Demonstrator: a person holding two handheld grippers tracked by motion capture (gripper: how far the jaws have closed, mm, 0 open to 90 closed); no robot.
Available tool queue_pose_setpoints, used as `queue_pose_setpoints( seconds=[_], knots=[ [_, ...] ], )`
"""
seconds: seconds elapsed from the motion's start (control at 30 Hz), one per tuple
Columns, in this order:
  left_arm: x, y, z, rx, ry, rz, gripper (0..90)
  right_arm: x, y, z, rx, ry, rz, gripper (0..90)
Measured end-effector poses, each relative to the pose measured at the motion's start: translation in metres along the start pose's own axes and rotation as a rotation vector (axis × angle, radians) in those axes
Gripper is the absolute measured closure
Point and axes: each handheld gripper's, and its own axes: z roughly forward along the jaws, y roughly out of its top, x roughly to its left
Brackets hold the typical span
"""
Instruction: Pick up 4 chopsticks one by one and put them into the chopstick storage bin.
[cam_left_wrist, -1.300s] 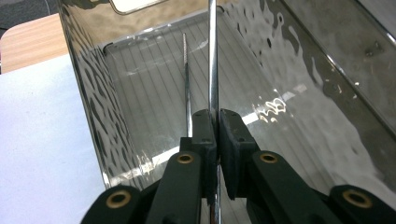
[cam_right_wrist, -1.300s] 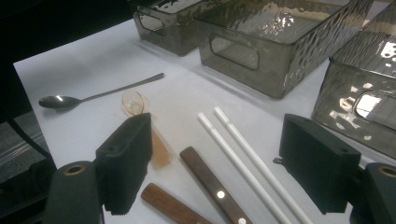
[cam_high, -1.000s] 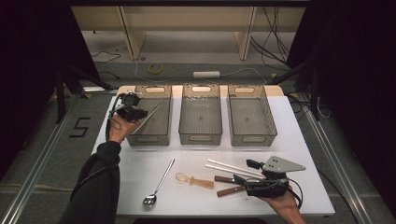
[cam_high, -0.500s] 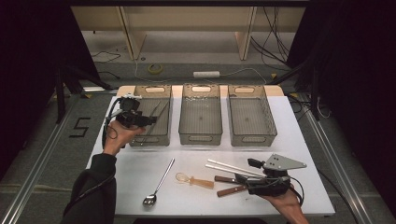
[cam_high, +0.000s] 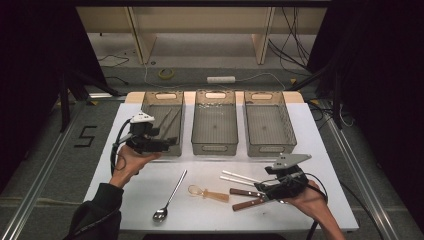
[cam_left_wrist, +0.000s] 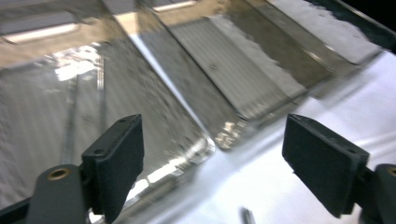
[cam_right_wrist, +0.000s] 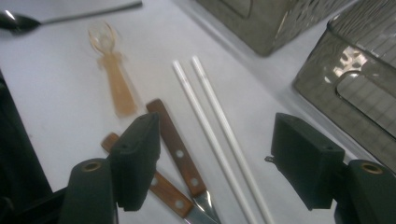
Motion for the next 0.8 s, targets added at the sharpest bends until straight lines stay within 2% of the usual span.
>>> queue_pose_setpoints(
  seconds=[0.1, 0.17, 0.27, 0.53, 0.7, 0.8],
  knots=[
    [-0.008, -0.008, -0.004, 0.002, -0.021, 0.029, 18.6, -0.008, 0.005, 0.007, 0.08, 0.0, -0.014, 35.1],
    [-0.012, -0.012, -0.006, -0.005, -0.024, 0.039, 18.5, -0.013, 0.008, 0.011, 0.111, 0.006, -0.013, 35.5],
    [-0.017, -0.019, -0.01, -0.032, -0.029, 0.033, 18.4, -0.018, 0.011, 0.015, 0.158, -0.001, -0.021, 36.7],
    [-0.035, -0.039, -0.014, -0.057, -0.048, 0.087, 18.3, -0.029, 0.015, 0.026, 0.258, -0.018, -0.029, 38.5],
    [-0.042, -0.047, -0.017, -0.071, -0.065, 0.106, 17.9, -0.032, 0.016, 0.033, 0.312, -0.003, -0.045, 43.4],
    [-0.043, -0.052, -0.019, -0.089, -0.074, 0.098, 17.9, -0.034, 0.017, 0.037, 0.356, 0.0, -0.064, 47.2]
  ],
)
